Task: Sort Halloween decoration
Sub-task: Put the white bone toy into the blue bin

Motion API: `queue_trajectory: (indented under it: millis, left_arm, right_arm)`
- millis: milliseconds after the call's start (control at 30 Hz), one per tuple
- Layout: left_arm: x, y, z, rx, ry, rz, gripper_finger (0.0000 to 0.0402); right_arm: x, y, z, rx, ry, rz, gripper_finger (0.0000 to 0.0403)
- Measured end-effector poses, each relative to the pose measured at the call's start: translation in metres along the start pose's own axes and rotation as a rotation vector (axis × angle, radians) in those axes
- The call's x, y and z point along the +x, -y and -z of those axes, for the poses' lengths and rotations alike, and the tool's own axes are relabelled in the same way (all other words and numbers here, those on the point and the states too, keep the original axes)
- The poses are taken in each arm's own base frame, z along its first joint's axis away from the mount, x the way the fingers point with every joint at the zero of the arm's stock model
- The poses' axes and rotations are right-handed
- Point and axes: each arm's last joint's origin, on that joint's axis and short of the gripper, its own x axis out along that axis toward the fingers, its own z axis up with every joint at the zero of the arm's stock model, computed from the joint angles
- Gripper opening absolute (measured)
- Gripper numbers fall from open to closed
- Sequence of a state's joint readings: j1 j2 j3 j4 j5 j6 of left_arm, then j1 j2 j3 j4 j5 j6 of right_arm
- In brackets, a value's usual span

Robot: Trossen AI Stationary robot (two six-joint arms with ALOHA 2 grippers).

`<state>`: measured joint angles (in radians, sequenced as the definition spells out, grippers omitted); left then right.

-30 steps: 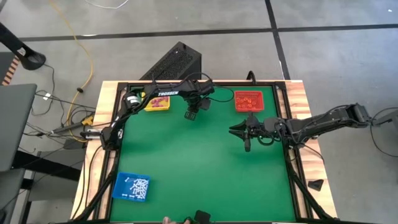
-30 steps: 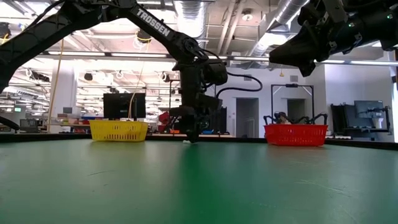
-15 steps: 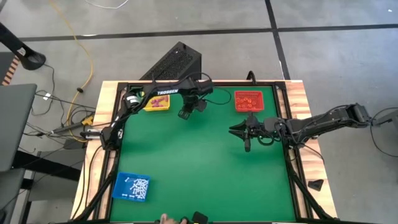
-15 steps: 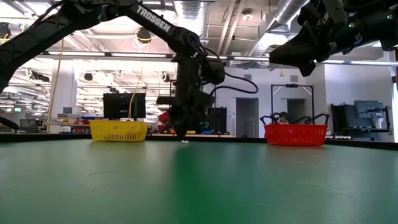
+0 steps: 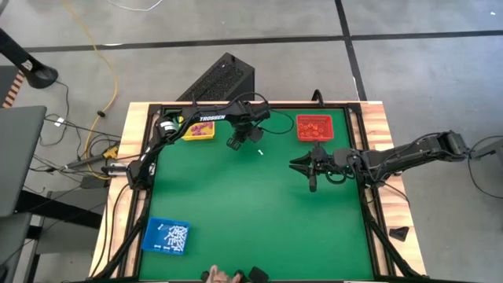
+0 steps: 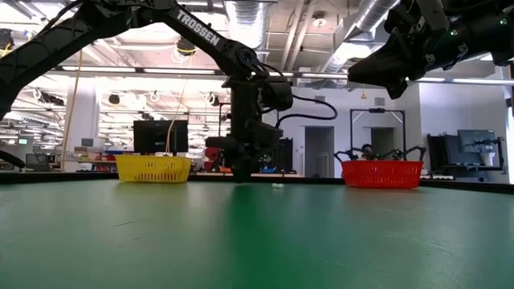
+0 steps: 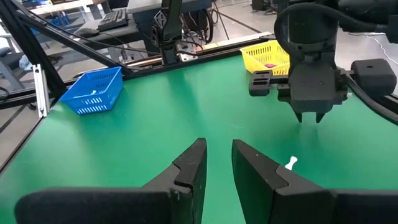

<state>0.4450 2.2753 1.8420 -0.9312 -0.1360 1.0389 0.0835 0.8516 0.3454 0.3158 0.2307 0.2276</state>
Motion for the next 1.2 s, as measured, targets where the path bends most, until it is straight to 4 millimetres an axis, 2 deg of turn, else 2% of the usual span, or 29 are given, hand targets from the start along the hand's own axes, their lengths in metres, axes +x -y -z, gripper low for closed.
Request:
queue_trajectory:
  millis: [200, 333, 433, 567, 833, 1033, 1200]
  left_arm:
    - [-0.001, 0.003, -0.006, -0.025, -0.020, -0.018, 0.0108]
    - [-0.016, 0.005, -0.019, -0.058, -0.097, -0.077, 0.0107]
    - [-0.031, 0.007, -0.030, -0.082, -0.027, -0.043, 0.0107]
    - [-0.042, 0.009, -0.051, -0.069, 0.165, -0.003, 0.0107]
    - [-0.026, 0.032, -0.080, 0.062, 0.244, -0.045, 0.0107]
    - [-0.019, 0.037, -0.080, 0.061, 0.230, -0.041, 0.0107]
    - [-0.009, 0.030, -0.079, 0.009, 0.253, -0.053, 0.0107]
  right_arm:
    - [0.000, 0.000, 0.000, -0.002, -0.001, 0.001, 0.0109]
    - [0.000, 0.000, 0.000, -0.022, -0.001, 0.001, 0.0109]
    - [0.000, 0.000, 0.000, -0.024, -0.001, 0.001, 0.0109]
    - [0.000, 0.000, 0.000, -0.026, 0.000, 0.000, 0.0109]
    - [0.000, -0.001, -0.001, 0.010, 0.006, -0.018, 0.0109]
    - [0.000, -0.001, -0.002, 0.012, 0.011, -0.025, 0.0109]
    - [0.000, -0.001, -0.002, 0.015, 0.018, -0.028, 0.0109]
